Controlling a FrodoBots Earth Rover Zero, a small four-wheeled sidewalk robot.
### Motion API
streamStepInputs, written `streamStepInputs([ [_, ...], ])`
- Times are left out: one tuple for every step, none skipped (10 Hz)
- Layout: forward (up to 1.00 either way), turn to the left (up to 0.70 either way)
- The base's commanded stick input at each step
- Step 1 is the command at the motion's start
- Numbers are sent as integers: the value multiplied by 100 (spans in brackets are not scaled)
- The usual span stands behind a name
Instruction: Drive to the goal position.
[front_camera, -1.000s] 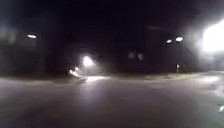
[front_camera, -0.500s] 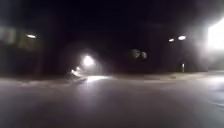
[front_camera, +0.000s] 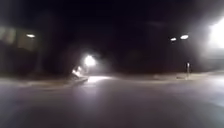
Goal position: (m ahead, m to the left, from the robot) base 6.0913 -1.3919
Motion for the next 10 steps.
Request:
streamStepInputs([
  [100, 11],
  [100, 8],
  [100, 6],
  [100, 4],
  [100, 4],
  [100, 3],
  [100, 3],
  [100, 3],
  [100, 2],
  [100, 0],
])
